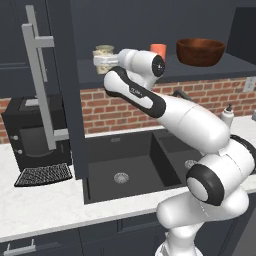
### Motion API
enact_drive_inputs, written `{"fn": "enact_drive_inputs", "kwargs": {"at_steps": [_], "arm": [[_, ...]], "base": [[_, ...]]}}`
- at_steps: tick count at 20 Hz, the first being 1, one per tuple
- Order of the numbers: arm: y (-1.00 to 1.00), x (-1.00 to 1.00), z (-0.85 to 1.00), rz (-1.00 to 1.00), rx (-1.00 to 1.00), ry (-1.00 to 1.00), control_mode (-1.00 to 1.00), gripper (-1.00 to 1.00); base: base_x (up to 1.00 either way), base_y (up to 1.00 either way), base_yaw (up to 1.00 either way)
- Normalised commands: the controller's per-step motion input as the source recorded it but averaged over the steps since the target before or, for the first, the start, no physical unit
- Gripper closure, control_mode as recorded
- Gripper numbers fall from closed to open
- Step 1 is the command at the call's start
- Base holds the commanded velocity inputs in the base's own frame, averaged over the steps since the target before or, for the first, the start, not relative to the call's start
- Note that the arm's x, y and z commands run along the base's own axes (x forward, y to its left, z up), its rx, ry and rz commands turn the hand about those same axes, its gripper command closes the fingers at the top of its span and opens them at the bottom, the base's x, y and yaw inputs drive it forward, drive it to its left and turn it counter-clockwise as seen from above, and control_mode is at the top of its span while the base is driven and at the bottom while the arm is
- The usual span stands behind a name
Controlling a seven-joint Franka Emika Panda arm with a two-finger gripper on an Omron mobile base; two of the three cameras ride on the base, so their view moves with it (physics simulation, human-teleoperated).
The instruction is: Gather all objects into one cabinet and sort the glasses and bowls to opposite sides.
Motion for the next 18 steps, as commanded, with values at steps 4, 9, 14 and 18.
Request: {"fn": "enact_drive_inputs", "kwargs": {"at_steps": [4, 9, 14, 18], "arm": [[0.00, 0.01, -0.36, 0.00, 0.00, 0.00, -1.00, 1.00], [0.00, -0.08, -0.28, 0.00, 0.00, 0.00, -1.00, 1.00], [0.00, -0.19, -0.16, 0.00, 0.00, 0.00, -1.00, 1.00], [0.00, -0.12, -0.04, 0.00, 0.00, 0.00, -1.00, 1.00]], "base": [[0.00, 0.00, 0.00], [0.00, 0.00, 0.00], [0.00, 0.00, 0.00], [0.00, 0.00, 0.00]]}}
